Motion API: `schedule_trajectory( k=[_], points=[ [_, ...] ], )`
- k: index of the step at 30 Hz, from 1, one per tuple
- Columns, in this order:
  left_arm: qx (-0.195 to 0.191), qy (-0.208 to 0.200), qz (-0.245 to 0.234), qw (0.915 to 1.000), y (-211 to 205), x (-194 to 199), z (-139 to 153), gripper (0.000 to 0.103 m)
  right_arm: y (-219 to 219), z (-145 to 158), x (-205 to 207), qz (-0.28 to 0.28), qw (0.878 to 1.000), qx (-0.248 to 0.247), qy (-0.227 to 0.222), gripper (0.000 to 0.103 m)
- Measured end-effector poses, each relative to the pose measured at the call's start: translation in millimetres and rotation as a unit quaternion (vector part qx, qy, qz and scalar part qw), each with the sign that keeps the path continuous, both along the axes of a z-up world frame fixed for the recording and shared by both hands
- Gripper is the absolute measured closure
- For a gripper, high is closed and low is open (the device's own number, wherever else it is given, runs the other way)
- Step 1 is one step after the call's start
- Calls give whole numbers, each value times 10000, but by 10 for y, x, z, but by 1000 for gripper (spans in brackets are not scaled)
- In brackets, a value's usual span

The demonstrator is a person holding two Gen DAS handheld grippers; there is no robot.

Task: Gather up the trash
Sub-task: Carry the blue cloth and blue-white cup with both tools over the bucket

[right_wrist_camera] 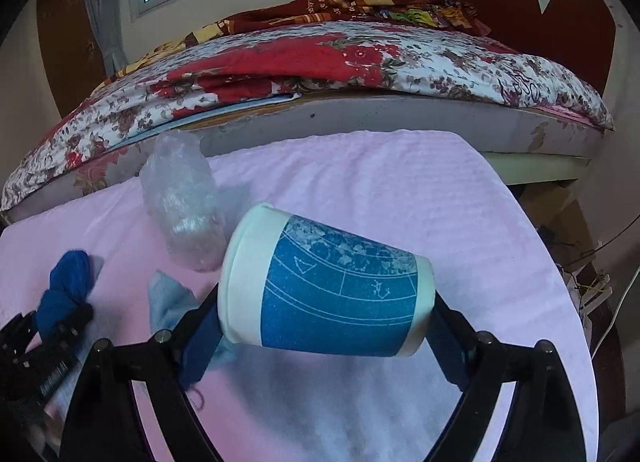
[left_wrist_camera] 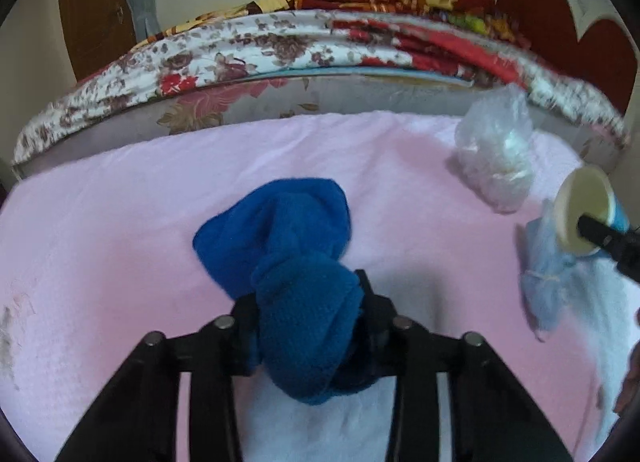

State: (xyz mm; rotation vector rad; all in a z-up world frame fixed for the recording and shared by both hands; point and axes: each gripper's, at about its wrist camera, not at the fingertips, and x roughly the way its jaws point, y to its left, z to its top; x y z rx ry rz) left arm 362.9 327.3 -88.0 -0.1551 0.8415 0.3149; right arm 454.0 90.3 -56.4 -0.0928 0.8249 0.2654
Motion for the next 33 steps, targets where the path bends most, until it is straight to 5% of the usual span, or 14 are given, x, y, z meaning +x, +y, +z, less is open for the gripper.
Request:
schedule_trajectory(
  k=[11,33],
  points=[
    [43,-472,-574,9972,-487,-626,244,68,-430,141,-543,209,9992,-75,-333,12],
    [75,-685,-1630,9842,-1925,-1730,569,68,-1826,690,-2688,39,9944,-106,-1055,13]
  ],
)
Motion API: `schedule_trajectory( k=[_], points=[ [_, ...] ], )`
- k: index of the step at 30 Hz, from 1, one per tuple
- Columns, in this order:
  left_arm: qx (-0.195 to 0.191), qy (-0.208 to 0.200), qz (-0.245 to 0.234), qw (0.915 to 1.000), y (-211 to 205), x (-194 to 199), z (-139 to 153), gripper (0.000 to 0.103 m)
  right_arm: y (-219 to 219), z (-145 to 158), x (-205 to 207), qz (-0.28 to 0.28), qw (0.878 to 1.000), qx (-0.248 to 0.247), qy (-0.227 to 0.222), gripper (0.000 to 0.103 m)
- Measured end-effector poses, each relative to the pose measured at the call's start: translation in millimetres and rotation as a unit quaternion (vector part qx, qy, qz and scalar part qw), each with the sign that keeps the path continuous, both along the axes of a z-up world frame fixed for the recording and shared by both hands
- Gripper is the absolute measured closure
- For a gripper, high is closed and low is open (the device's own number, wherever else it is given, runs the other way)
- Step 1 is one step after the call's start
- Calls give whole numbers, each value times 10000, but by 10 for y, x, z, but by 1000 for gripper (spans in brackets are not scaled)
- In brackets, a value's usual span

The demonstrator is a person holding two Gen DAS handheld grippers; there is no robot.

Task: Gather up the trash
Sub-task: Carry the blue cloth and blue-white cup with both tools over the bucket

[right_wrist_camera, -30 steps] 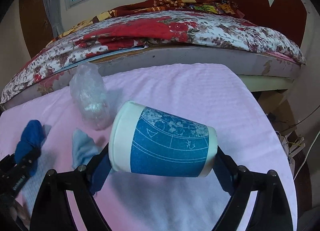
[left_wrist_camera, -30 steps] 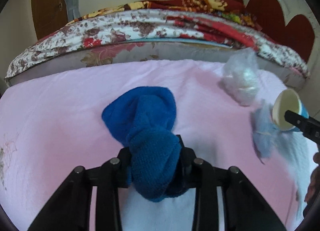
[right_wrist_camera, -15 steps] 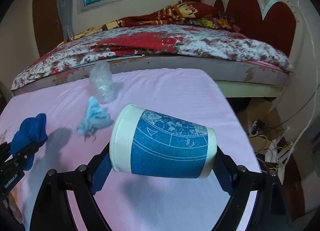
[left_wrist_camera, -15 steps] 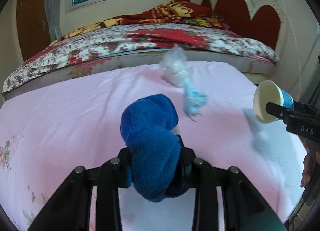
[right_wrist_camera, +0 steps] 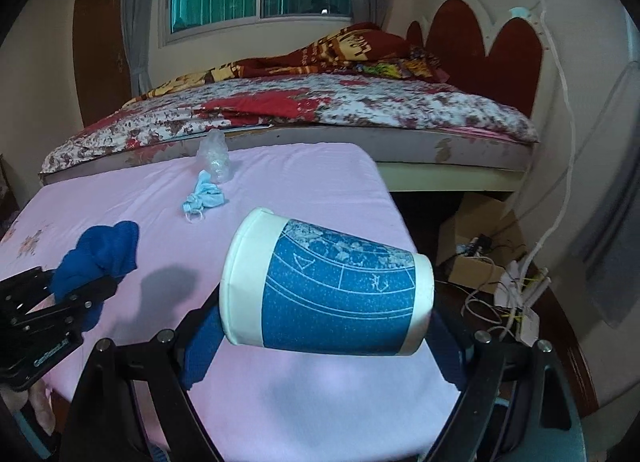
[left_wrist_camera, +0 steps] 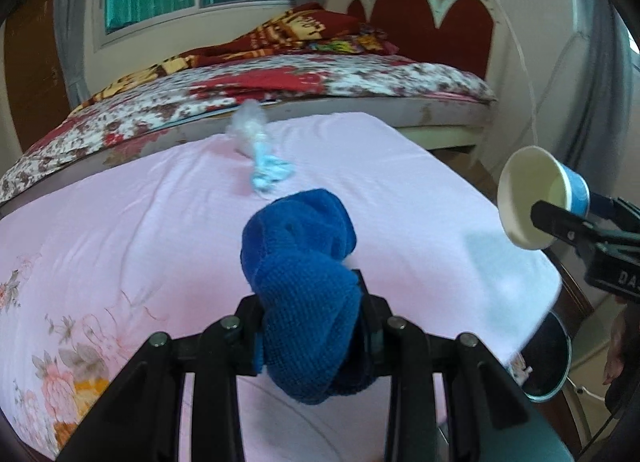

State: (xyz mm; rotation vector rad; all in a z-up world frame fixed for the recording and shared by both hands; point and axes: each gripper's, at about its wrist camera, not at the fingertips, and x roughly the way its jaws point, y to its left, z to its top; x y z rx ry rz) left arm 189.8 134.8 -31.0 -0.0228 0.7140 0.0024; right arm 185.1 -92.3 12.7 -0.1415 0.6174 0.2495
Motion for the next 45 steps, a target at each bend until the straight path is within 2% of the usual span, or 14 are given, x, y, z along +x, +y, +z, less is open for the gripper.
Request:
schedule_trajectory(
  k=[12,25,33,45],
  points=[
    [67,-89,-607,9981,-787,-290,64,68,-915,57,-818,-444,9986,4,-274,13],
    [201,-42,-1344,9907,-1565,-415,-8,68,-1816,-207,-1258,-964,9949,231,-204,13],
    [195,111,-1882,9819,-2074,-479,-143,68,-2262,-377,-1407,-1297,9913,221,-54,13],
    [162,453,-2722,9610,-2729,-567,-447,68,-2834,-757,-1612,-1652,9860,46,206,13]
  ],
)
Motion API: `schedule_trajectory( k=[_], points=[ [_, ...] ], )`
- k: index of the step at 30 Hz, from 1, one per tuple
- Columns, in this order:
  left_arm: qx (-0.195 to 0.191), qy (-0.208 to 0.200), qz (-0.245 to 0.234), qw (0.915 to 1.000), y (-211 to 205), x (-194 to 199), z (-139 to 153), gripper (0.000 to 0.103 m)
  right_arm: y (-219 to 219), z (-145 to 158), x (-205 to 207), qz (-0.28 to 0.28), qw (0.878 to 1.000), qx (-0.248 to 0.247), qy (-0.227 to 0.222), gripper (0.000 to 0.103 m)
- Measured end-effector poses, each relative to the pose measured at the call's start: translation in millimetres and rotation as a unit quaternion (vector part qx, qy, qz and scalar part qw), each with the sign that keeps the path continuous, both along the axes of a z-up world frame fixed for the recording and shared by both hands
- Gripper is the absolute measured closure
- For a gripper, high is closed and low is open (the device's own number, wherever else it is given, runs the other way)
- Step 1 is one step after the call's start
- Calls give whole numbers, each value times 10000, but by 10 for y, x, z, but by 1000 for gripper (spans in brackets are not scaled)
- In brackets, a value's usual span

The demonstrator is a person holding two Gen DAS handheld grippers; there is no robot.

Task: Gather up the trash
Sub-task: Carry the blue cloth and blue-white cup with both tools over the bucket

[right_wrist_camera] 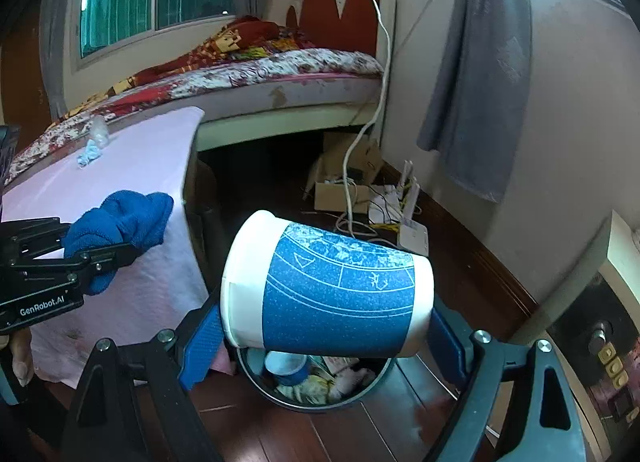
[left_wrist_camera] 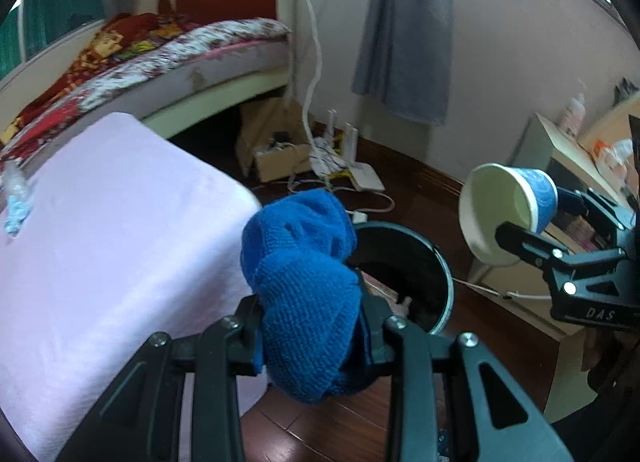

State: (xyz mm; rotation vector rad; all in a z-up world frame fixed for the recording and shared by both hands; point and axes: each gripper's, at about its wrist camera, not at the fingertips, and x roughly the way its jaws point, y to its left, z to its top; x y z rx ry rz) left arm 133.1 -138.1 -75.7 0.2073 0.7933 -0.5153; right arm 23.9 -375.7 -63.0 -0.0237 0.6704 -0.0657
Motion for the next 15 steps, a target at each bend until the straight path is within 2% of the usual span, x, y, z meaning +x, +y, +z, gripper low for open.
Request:
schedule_trajectory(
  k=[6,15],
  points=[
    [51,248,-295,9992,-236,80,-222,68,-197,-251,-1,-4,9997,-3,263,13],
    [74,675,-630,9957,-517,294,-567,68,-265,-753,184,290,9963,-273,765,13]
  ],
)
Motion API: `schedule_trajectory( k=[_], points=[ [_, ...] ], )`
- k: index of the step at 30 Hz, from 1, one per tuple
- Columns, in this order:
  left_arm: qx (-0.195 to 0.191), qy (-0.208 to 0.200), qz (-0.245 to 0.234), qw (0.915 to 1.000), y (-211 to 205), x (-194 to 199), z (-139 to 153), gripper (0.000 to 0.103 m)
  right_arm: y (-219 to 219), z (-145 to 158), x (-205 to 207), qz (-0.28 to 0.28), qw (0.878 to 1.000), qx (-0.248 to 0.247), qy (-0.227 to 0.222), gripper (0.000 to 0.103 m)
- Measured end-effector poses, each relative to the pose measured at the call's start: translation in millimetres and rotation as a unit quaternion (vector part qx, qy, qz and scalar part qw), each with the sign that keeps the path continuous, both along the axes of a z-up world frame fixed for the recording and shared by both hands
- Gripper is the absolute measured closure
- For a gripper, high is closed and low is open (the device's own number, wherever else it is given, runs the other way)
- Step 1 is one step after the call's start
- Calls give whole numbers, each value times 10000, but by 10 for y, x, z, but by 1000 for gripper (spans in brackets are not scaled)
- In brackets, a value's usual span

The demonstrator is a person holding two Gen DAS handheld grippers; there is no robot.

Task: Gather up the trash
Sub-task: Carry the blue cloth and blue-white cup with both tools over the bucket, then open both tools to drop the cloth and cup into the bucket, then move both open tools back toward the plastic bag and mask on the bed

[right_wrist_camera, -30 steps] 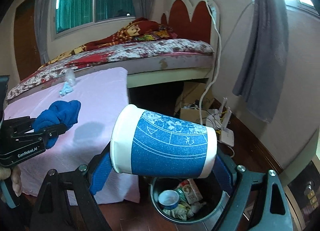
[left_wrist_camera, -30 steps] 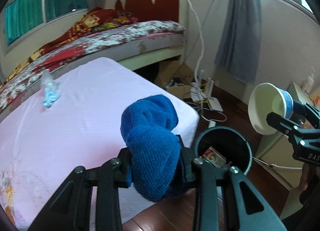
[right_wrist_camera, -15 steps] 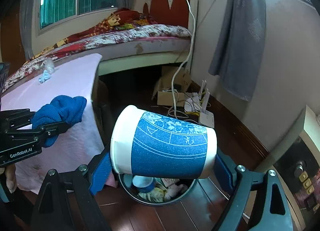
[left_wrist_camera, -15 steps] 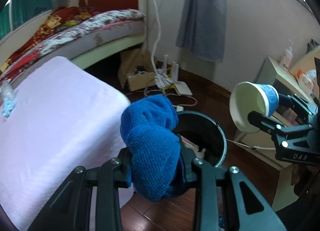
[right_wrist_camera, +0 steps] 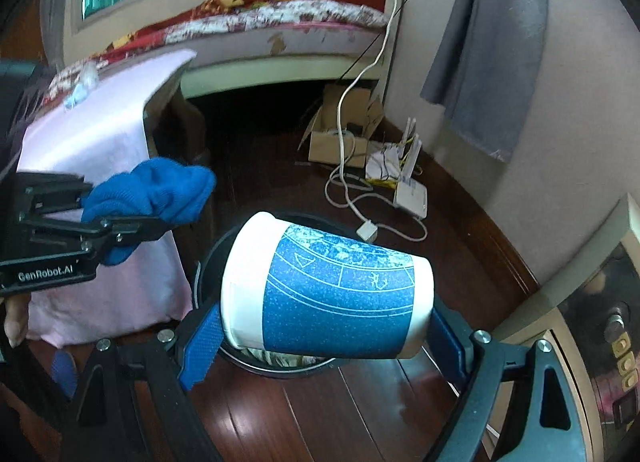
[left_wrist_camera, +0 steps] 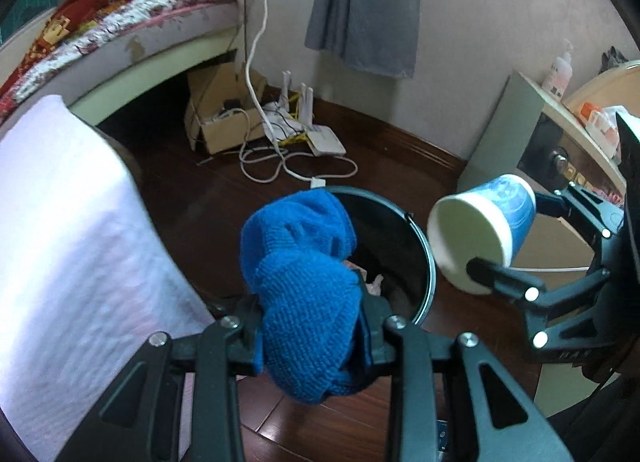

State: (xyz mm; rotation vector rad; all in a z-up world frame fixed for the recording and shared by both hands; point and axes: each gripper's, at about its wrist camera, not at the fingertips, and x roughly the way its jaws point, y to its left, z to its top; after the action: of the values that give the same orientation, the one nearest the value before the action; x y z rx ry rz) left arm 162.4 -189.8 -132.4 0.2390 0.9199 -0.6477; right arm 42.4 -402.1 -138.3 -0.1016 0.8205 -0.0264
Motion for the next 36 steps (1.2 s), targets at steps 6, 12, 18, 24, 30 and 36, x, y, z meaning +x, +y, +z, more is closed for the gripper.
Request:
schedule_trajectory(
  k=[6,12,18,24,30,36],
  points=[
    [93,333,-90,9994,-139,171,-297,68,-56,-323,200,102,9995,-63,307,13],
    [47,720,-174,9972,-159,302,-546,68,-32,-611,420,422,9977,-62,527,13],
    [-170,1111,-86,9936,-137,428,-723,30,45,-869,595,705,9949,-406,602,11],
    [-46,797,389,9961,10,382,-694,5,-155,-1052,533,393,9947,-606,734,0],
    [12,634,668,9957,135,263,-650,3,-216,-987,458,50,9968,-338,720,0],
    [7,401,785,9961,264,105,-449,3,-146,-788,348,-128,9981,-120,584,0]
  ],
)
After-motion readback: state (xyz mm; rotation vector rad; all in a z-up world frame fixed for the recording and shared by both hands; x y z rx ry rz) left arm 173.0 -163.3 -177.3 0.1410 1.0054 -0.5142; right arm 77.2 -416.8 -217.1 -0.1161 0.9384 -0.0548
